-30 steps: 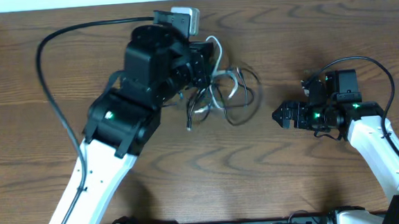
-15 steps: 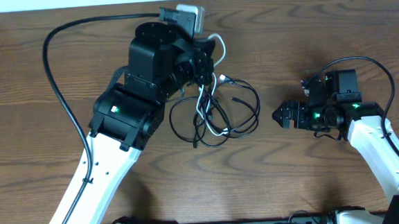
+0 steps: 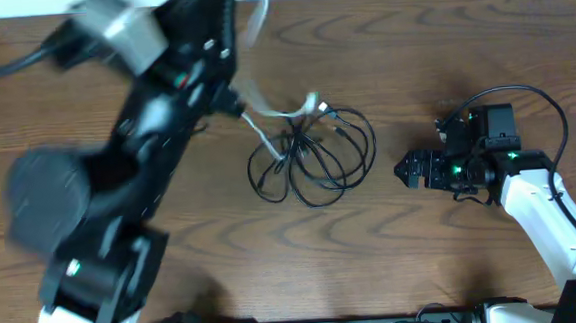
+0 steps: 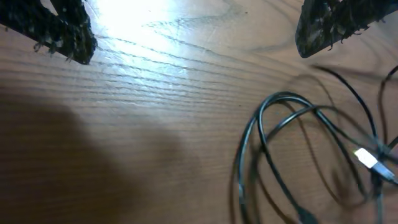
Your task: Untangle cables
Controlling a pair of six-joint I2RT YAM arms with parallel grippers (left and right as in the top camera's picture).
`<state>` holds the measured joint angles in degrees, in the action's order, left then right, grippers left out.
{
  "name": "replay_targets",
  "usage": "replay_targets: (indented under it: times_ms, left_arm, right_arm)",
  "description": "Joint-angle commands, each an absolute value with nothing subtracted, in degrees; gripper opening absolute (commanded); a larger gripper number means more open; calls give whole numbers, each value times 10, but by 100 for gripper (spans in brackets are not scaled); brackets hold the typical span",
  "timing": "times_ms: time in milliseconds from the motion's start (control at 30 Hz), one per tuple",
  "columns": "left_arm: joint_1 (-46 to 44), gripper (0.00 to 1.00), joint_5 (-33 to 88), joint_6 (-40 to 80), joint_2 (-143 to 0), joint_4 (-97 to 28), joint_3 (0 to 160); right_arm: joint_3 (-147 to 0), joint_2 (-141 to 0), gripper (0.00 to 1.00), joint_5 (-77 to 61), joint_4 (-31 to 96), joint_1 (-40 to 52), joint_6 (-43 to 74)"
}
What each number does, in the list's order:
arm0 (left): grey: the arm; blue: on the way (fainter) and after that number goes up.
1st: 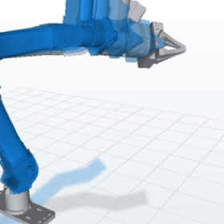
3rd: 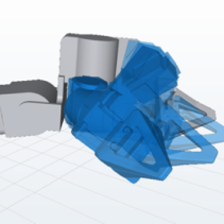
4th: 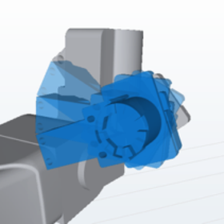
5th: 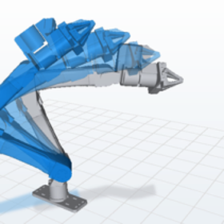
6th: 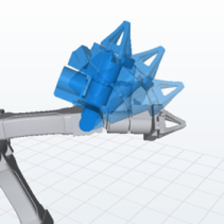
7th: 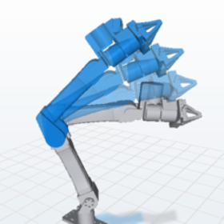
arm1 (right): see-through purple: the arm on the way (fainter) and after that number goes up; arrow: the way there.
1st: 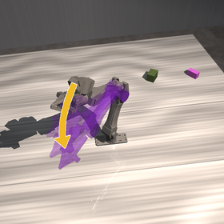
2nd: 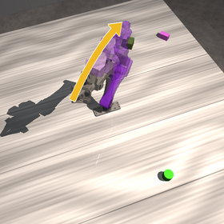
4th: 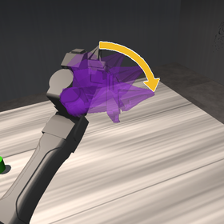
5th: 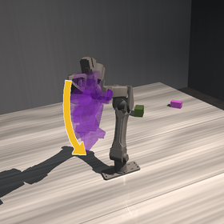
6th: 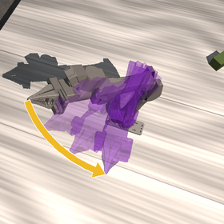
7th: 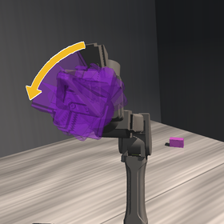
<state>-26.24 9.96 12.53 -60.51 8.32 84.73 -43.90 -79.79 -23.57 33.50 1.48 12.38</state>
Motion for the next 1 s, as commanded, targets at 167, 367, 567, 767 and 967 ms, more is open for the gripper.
replay_targets:
  times_ms: [167, 367, 567, 767, 967]
  left_arm:
    - [-259, 8, 93, 87, -550, 108, 854]
    - [-259, 8, 93, 86, -552, 95, 854]
    - [-259, 8, 86, 62, -560, 74, 854]
    - [-259, 8, -163, 56, -581, -22, 854]
    - [-206, 8, -228, 33, -640, -78, 854]
  right_arm:
    - [-401, -798, 99, -226, 303, 20, 115]
    - [-395, -798, 99, -226, 287, 20, 115]
    - [-395, -798, 99, -226, 286, 20, 115]
    - [-395, -798, 99, -226, 287, 20, 115]
    - [-395, -798, 99, -226, 288, 20, 115]
